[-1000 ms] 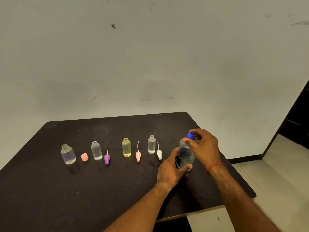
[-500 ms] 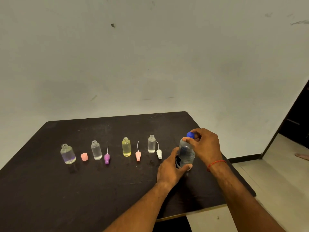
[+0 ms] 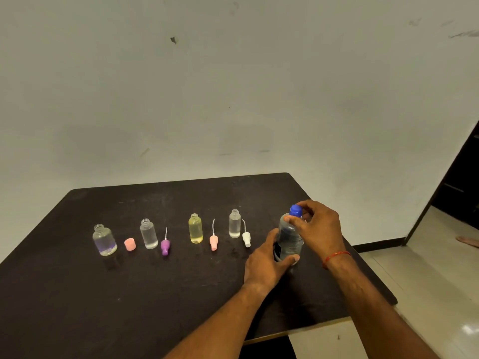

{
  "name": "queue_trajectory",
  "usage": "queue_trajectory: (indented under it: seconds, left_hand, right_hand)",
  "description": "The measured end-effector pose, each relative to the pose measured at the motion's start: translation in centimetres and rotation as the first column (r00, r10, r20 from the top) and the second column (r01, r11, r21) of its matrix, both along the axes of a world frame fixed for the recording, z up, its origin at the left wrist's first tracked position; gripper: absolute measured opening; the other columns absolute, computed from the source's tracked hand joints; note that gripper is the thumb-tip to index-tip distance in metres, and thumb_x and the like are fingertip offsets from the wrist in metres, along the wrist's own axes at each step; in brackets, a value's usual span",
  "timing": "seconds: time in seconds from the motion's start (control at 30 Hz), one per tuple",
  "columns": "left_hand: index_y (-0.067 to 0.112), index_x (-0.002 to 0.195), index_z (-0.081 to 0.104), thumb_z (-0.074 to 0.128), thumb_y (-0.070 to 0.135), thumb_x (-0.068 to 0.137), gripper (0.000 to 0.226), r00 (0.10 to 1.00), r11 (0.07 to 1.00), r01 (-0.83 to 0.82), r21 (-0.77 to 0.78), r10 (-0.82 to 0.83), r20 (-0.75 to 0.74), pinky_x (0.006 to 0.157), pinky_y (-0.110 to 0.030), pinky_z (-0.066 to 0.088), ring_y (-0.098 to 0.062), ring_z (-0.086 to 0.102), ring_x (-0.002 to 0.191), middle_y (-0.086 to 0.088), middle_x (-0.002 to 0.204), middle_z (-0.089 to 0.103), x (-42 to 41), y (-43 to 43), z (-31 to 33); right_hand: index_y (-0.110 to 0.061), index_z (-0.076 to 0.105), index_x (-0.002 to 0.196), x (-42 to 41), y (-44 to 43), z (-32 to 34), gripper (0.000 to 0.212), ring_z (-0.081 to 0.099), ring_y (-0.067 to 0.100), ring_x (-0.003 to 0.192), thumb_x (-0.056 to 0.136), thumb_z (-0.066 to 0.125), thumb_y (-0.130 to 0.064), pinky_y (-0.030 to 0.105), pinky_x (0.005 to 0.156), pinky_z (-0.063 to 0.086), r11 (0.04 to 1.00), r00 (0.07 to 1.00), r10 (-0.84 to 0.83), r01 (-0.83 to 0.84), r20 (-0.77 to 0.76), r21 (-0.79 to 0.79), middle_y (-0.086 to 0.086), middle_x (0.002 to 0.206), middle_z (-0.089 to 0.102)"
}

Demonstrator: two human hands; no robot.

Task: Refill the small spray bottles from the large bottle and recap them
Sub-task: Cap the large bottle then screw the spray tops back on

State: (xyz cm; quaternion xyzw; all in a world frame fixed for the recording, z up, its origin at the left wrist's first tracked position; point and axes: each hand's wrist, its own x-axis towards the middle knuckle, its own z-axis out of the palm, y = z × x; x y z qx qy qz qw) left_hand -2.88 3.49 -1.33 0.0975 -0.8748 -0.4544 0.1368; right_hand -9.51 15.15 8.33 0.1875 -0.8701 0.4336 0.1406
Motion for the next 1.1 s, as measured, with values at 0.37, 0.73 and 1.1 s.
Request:
queue_trajectory:
  seconds: [0.37,0.73,1.1]
  left_hand:
    - [0.054,0.143,0.030,0.070,0.066,0.081,0.075,1.000,1.000,0.002,-0.030,-0.001,0.014,0.101,-0.034,0.052,-0.009,0.062,0.124,0.018,0.137,0.062,-0.04,0.39,0.14]
    - [0.054,0.143,0.030,0.069,0.066,0.080,0.075,1.000,0.999,0.009,-0.032,-0.009,0.004,0.101,-0.034,0.052,-0.008,0.060,0.126,0.018,0.138,0.061,-0.19,0.24,-0.06]
    - [0.054,0.142,0.031,0.069,0.067,0.080,0.074,1.000,0.999,0.013,-0.031,-0.012,0.001,0.100,-0.037,0.054,-0.009,0.062,0.123,0.017,0.137,0.062,-0.26,0.30,-0.09]
  right_hand:
    - [-0.018,0.069,0.101,-0.03,0.63,-0.01,0.028,0.062,0.009,0.081,0.077,0.081,-0.027,0.008,0.072,0.043,0.999,0.999,-0.005,0.002,-0.045,-0.054,-0.002,0.093,0.068]
    - [-0.022,0.068,0.113,-0.32,0.59,-0.61,0.031,0.063,0.012,0.100,0.084,0.074,-0.012,0.017,0.087,0.046,0.995,0.995,0.076,-0.080,-0.060,-0.054,-0.007,0.108,0.065]
    - [-0.018,0.069,0.106,0.09,0.24,-0.49,0.035,0.059,0.010,0.084,0.077,0.081,-0.033,0.011,0.076,0.044,0.998,0.996,-0.041,0.038,-0.078,-0.045,-0.003,0.096,0.064]
